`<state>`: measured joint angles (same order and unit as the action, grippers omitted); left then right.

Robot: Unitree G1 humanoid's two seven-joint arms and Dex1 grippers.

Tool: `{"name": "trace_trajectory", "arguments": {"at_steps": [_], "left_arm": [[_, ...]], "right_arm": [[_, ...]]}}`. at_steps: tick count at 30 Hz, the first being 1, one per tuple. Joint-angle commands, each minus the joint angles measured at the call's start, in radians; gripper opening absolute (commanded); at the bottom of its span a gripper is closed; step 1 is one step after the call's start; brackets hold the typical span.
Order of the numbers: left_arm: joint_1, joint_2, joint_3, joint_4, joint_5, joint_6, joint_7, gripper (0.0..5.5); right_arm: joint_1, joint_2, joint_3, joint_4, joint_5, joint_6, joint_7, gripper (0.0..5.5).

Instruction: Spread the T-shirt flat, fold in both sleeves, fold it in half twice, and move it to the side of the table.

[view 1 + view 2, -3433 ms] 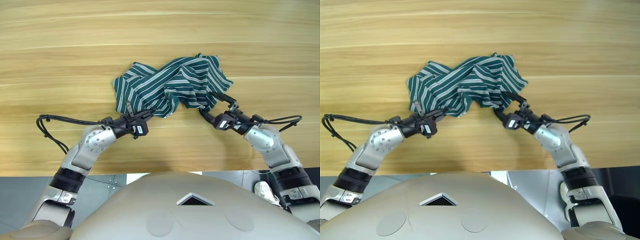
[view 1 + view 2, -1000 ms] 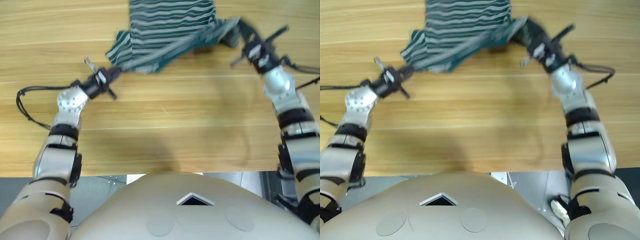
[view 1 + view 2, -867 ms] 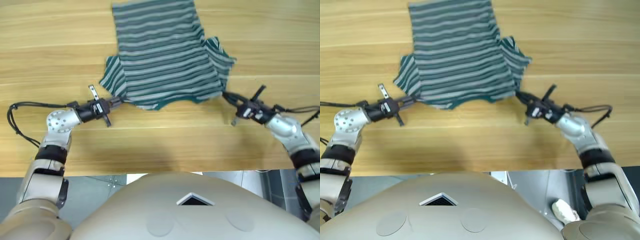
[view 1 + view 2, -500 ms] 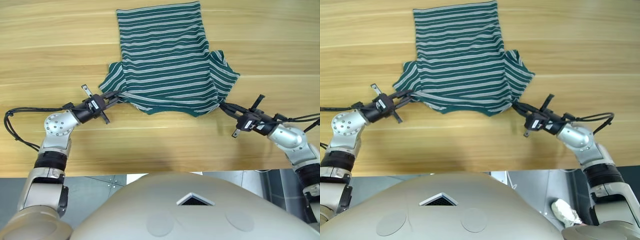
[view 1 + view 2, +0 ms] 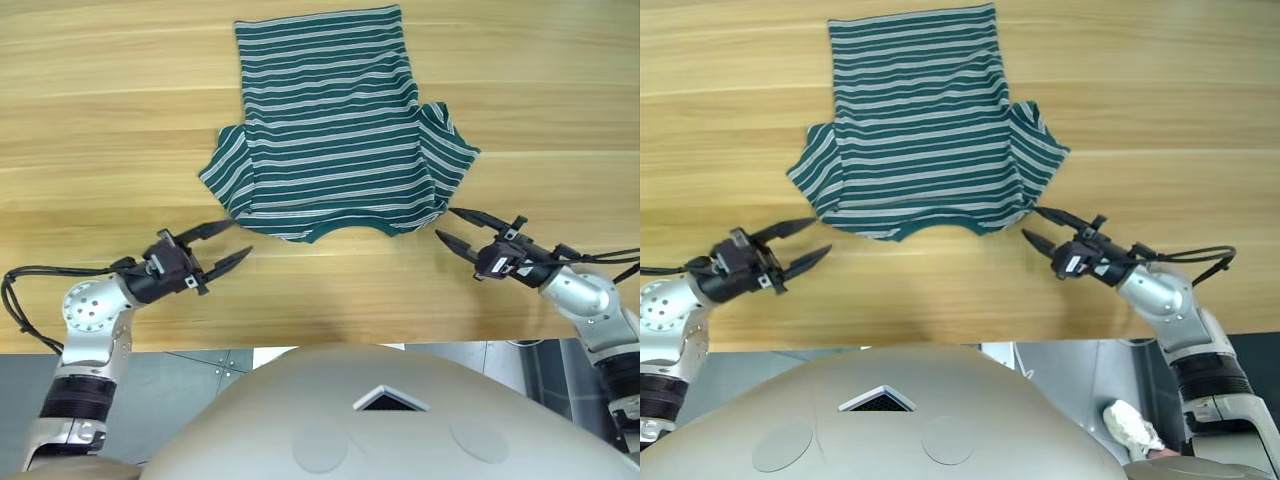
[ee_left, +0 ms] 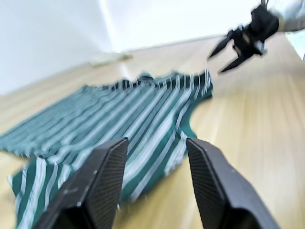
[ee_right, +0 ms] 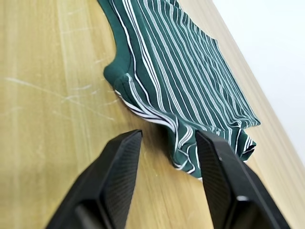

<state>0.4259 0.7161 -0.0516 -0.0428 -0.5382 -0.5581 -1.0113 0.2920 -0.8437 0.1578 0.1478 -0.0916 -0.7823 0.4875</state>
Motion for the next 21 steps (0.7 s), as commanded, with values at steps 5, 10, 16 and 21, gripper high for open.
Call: {"name": "trace_trajectory", "arguments": {"at_steps": [5, 10, 16, 21], "left_arm": [[-0.338, -0.195, -0.053, -0.064, 0.670, 0.168, 0.475, 2.26], [-0.435, -0.172, -0.214, 0.107, 1.009, 0.110, 0.540, 2.26], [-0.346, -0.117, -0.340, 0.166, 0.980, -0.005, 0.451, 2.26], [-0.291, -0.070, -0.334, 0.192, 0.933, -0.048, 0.458, 2.26]], "right_arm": [[-0.108, 0.055, 0.010, -0.082, -0.001, 0.041, 0.045, 2.08], [-0.138, 0.089, 0.036, -0.145, -0.013, 0.053, 0.065, 2.08], [-0.191, 0.125, 0.049, -0.113, -0.086, 0.087, 0.056, 2.08], [-0.243, 0.154, 0.049, -0.061, -0.141, 0.103, 0.039, 2.08]]}}
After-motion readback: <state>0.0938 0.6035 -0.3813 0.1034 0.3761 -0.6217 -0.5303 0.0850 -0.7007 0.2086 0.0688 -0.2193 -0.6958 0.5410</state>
